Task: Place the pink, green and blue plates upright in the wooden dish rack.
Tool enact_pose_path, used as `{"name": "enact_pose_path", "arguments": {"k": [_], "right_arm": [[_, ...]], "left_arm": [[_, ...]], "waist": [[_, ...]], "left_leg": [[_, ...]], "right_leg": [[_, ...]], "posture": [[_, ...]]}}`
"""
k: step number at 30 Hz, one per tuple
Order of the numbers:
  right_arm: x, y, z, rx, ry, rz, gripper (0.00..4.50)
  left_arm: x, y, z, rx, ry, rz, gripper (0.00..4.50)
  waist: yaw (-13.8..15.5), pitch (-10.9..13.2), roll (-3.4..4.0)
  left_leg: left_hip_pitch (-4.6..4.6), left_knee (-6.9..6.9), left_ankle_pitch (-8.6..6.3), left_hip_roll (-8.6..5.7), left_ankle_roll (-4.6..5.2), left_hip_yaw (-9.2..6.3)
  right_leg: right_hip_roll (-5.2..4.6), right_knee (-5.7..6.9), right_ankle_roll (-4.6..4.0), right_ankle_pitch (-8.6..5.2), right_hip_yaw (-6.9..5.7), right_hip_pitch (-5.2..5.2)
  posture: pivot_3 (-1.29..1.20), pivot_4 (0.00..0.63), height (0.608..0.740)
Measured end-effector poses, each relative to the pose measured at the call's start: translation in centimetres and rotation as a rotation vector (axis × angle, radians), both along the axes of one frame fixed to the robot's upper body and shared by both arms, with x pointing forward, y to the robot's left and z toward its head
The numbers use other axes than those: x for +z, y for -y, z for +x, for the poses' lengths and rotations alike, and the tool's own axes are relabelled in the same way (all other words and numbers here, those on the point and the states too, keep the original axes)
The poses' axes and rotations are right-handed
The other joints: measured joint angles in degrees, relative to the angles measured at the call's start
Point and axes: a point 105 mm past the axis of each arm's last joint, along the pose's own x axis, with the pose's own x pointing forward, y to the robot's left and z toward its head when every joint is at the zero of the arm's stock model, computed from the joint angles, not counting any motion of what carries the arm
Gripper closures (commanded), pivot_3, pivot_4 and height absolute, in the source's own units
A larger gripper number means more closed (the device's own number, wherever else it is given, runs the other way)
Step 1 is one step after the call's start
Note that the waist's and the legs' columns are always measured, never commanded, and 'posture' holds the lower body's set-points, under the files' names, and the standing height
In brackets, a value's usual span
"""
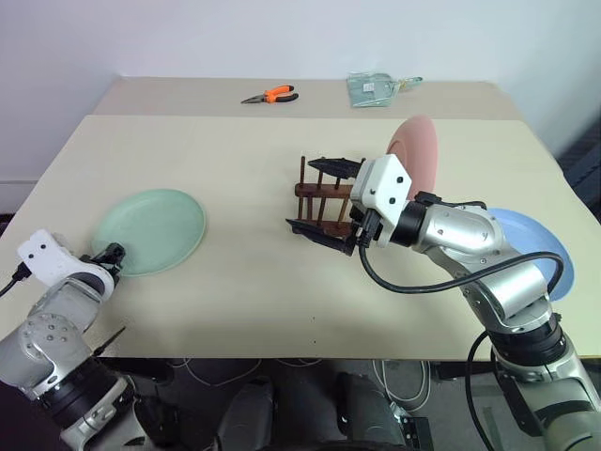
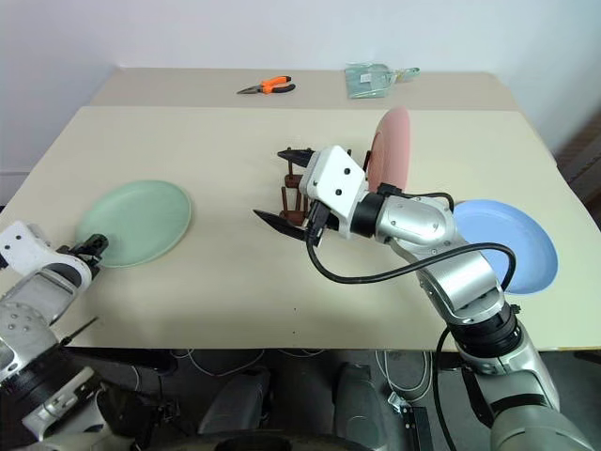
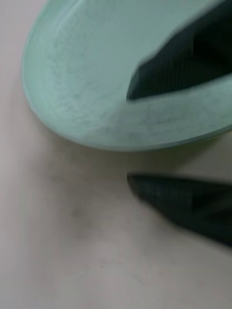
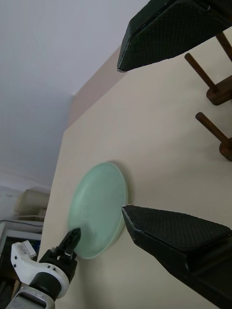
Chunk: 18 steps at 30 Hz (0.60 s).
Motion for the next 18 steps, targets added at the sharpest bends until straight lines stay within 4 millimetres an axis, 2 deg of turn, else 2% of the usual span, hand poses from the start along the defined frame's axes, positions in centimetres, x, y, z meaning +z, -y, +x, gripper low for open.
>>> {"name": "enact_pose_path", "arguments": {"k": [2,5,7,9,10,13,15,18], "right_arm": [[-0.1,0.1,0.1,-0.006,-0.005,0.000,0.00],[-0.3,0.2,0.1,-0.013,-0.016,-0.007,0.00],[-0.4,0.4,0.3,-0.035,0.015,-0.038,0.00],[-0.7,0.2,0.5,-0.047,0.074,-0.088,0.00],[-0.9,-0.3,0.5,-0.044,0.117,-0.119,0.00],[-1.0,-2.1,1.1,-0.030,0.235,-0.184,0.00],[-0.6,-3.1,1.6,-0.038,0.333,-0.223,0.00],[-0.1,-3.3,3.4,-0.120,0.467,-0.278,0.00]], "left_arm": [[0.0,-0.1,0.4,-0.004,0.005,0.004,4.37],[1.5,0.3,1.7,-0.052,0.076,0.061,4.45],[3.2,1.5,3.3,-0.122,0.128,0.158,4.45],[5.9,4.1,5.4,-0.234,0.213,0.247,4.45],[8.0,6.2,6.7,-0.312,0.279,0.302,4.45],[13.5,11.7,8.4,-0.484,0.449,0.412,4.45],[16.4,14.7,8.4,-0.563,0.541,0.462,4.45],[18.3,17.2,8.2,-0.629,0.603,0.466,4.45]], "waist": [[0.0,0.0,0.00],[0.2,0.0,0.00],[0.3,0.0,-0.05],[0.4,0.0,-0.13],[0.2,0.0,-0.14],[-0.4,0.0,-0.14],[-1.3,0.0,-0.13],[-1.8,0.0,-0.12]], "left_leg": [[0.00,-0.02,0.00,0.00,0.00,0.00],[-0.02,0.01,0.02,0.00,-0.04,-0.02],[-0.03,0.03,0.02,-0.02,-0.04,-0.02],[-0.05,0.03,0.03,-0.02,-0.05,-0.03],[-0.05,0.02,0.03,-0.02,-0.04,-0.01],[-0.04,-0.03,0.03,0.00,-0.05,0.05],[-0.02,-0.12,0.03,0.00,-0.06,0.09],[-0.01,-0.14,0.07,0.02,-0.11,0.12]], "right_leg": [[0.00,0.01,-0.01,0.00,0.00,-0.02],[0.00,0.02,-0.02,0.00,-0.01,0.00],[0.00,-0.01,-0.02,0.00,-0.01,0.03],[0.00,-0.03,-0.02,0.01,-0.04,0.03],[0.00,-0.03,-0.02,0.01,-0.03,0.02],[0.00,-0.04,-0.01,0.01,0.01,-0.06],[0.00,-0.02,-0.01,0.02,0.05,-0.10],[0.01,0.05,-0.01,0.02,0.09,-0.18]], "posture": [[0.00,0.150,0.740],[0.00,0.150,0.740],[0.00,0.150,0.740],[0.00,0.150,0.740],[0.00,0.150,0.740],[0.00,0.150,0.740],[0.00,0.150,0.740],[0.00,0.150,0.740]]}}
